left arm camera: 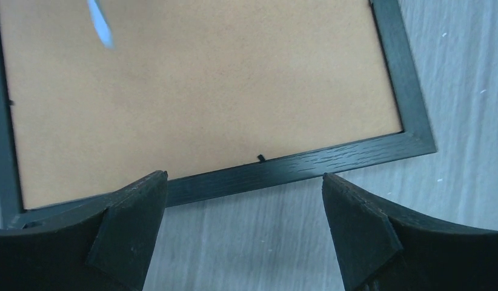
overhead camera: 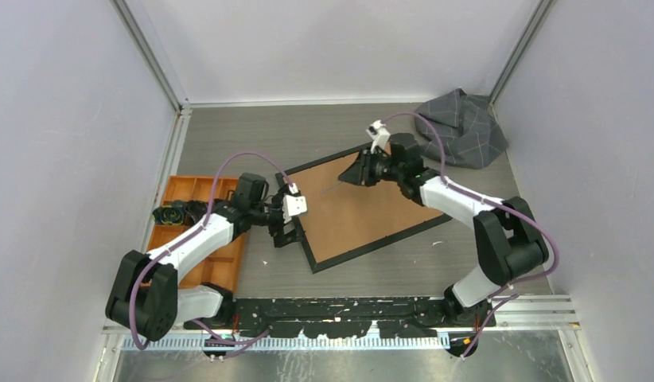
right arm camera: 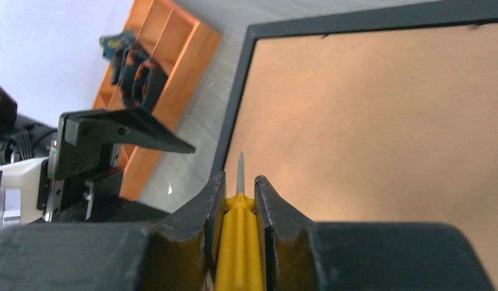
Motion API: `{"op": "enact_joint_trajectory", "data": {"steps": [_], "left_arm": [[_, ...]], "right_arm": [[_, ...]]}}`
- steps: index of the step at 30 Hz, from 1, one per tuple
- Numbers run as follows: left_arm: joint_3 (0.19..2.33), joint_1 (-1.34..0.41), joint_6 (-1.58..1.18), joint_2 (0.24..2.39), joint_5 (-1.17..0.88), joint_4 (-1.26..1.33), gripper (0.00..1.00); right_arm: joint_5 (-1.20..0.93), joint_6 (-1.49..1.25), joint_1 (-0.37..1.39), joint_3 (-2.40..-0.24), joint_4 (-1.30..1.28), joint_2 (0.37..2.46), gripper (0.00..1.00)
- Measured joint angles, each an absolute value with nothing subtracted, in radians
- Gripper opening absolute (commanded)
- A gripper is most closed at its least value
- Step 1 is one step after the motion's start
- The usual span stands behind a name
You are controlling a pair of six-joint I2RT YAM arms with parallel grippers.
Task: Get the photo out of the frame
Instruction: Release the photo frame item from the photo frame.
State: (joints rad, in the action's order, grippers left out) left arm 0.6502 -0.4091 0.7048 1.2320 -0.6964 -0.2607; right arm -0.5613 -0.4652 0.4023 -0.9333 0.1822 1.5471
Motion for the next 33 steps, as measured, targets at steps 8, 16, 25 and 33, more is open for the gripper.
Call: {"op": "enact_joint_trajectory", "data": {"steps": [8, 16, 25, 33], "left_arm": [[0.568, -0.380, 0.883, 1.246, -0.688, -0.113, 1.00], [0.564, -0.260, 1.114, 1.338, -0.736, -0.100, 0.98], [0.609, -0.222, 1.303, 1.427, -0.807, -0.154, 0.99], [0.571, -0.228, 1.304, 1.427, -0.836, -0.096, 0.99]], "right_arm": [[-0.614, -0.508, 0.524, -0.933, 0.238, 1.687, 0.01], [-0.620, -0.508, 0.533, -0.932, 0.239, 1.710, 0.01], [-0.623, -0.478, 0.538, -0.898, 0.231, 1.710, 0.01], [-0.644, -0.482, 0.559, -0.892, 0.229, 1.716, 0.01]]}}
